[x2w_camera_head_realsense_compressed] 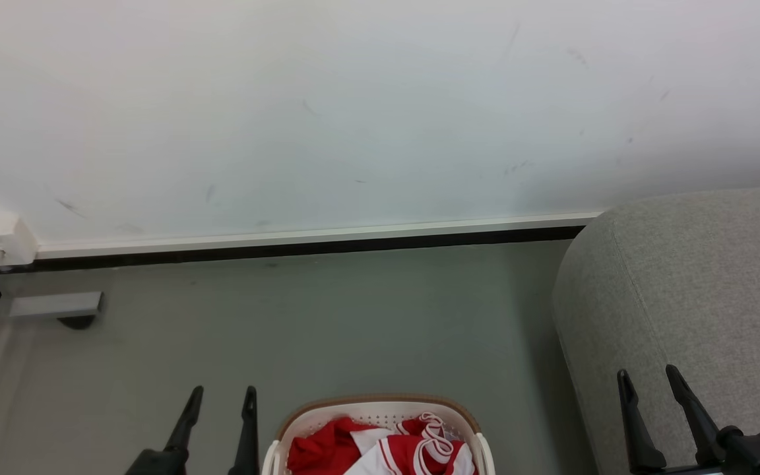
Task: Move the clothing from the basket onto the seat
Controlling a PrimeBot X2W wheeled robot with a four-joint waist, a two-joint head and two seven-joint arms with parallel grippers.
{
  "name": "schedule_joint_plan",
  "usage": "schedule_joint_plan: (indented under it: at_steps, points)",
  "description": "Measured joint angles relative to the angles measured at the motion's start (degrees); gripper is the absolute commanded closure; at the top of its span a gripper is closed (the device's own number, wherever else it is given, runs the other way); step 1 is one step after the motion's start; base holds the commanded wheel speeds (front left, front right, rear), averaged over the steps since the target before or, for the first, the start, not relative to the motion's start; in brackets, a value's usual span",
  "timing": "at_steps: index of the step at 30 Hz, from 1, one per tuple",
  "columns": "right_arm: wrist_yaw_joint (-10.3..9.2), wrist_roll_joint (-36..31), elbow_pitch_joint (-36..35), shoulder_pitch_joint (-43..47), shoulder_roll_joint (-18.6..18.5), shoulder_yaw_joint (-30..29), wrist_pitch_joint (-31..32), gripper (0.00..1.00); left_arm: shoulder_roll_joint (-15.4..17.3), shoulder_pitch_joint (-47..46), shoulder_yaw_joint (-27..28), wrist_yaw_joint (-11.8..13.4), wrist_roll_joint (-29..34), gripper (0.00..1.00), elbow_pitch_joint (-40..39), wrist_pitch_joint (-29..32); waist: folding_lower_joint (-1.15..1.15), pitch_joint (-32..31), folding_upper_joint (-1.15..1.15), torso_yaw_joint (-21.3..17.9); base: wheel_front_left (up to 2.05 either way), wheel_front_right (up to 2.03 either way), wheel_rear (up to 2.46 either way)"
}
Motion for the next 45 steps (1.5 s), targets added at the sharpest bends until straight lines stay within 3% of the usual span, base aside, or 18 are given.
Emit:
schedule_joint_plan:
  at_steps: [16, 23, 33, 45]
  points:
    - [0.00, 0.56, 0.37, -0.31, -0.26, 0.56, -0.10, 0.00, 0.04, 0.02, -0.07, -0.02, -2.11, 0.00, -0.16, -0.05, 0.00, 1.04, 0.00, -0.88, 0.00, 0.00, 0.00]
    - [0.00, 0.51, -1.52, -2.76, -0.54, 0.45, -0.12, 0.00, 0.05, -3.92, -3.48, -2.31, -2.64, 0.00, 2.33, -0.05, 0.00, 4.84, 0.00, -2.37, 0.00, 0.00, 0.00]
    - [0.00, -0.12, -5.43, -8.10, -0.44, 0.92, -0.13, 0.00, 0.03, -16.07, -13.88, -6.62, 0.64, 0.00, 20.46, 1.21, 0.01, 13.77, 0.00, -5.64, 0.00, 0.00, 0.00]
    - [0.00, -0.85, -10.99, -15.52, 0.35, 2.98, -0.12, 0.00, 0.03, -32.61, -19.17, -4.76, 1.05, 0.00, 38.75, 7.12, 0.01, 28.59, 0.00, -10.13, 0.00, 0.00, 0.00]
